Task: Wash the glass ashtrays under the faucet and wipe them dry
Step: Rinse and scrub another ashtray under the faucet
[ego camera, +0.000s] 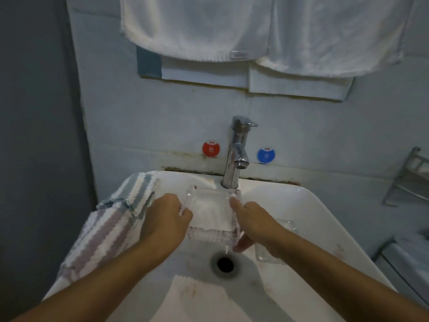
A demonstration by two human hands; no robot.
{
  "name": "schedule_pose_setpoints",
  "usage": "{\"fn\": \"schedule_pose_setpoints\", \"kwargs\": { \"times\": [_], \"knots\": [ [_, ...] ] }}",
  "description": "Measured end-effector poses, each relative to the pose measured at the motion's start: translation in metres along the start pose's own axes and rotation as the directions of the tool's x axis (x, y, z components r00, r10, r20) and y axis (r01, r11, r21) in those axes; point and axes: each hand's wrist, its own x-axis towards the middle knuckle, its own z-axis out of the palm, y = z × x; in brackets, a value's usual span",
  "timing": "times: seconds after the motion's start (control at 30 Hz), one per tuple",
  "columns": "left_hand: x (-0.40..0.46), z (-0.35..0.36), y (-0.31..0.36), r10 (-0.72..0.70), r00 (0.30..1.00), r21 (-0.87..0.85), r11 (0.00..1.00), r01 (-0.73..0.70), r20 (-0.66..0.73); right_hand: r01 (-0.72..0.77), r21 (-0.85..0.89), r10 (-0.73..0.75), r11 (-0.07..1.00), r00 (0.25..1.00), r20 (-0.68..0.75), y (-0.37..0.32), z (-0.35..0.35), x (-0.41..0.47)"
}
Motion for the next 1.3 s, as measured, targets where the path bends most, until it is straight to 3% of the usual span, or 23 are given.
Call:
{"fn": "schedule_pose_setpoints", "kwargs": {
  "times": [0.1, 0.23, 0.37, 0.47, 0.57, 0.7, 0.97, 1.3],
  "knots": [
    [-0.013, 0.011, 0.018, 0.0, 0.997, -0.02, 1.0, 0.002, 0.072, -0.143, 0.467, 0.153, 0.872, 0.988, 0.017, 0.013, -0.004, 0.001],
    [-0.025, 0.017, 0.033, 0.041, 0.986, -0.016, 0.999, -0.039, 0.164, -0.169, 0.587, 0.245, 0.792, 0.968, -0.052, 0.028, -0.004, 0.004],
    [-0.017, 0.006, 0.039, 0.101, 0.971, 0.032, 0.993, -0.11, 0.215, -0.165, 0.652, 0.276, 0.74, 0.959, -0.071, 0.036, -0.006, 0.007],
    [-0.001, -0.014, 0.064, 0.256, 0.967, -0.102, 0.962, -0.255, 0.0, -0.156, 0.65, 0.272, 0.744, 0.959, -0.081, 0.037, -0.008, 0.01],
    [0.02, -0.031, 0.091, 0.437, 0.846, -0.202, 0.839, -0.506, -0.304, -0.185, 0.619, 0.277, 0.763, 0.959, -0.055, 0.037, -0.008, 0.013],
    [0.043, -0.035, 0.113, 0.574, 0.713, -0.132, 0.734, -0.666, -0.403, -0.179, 0.614, 0.261, 0.769, 0.964, -0.046, 0.034, -0.008, 0.013],
    [0.063, -0.026, 0.127, 0.654, 0.565, -0.042, 0.635, -0.772, -0.503, -0.182, 0.607, 0.242, 0.774, 0.97, -0.017, 0.034, -0.009, 0.011],
    [0.069, -0.029, 0.135, 0.627, 0.577, -0.081, 0.637, -0.766, -0.524, -0.185, 0.634, 0.246, 0.751, 0.969, -0.008, 0.035, -0.009, 0.013]
  ]
}}
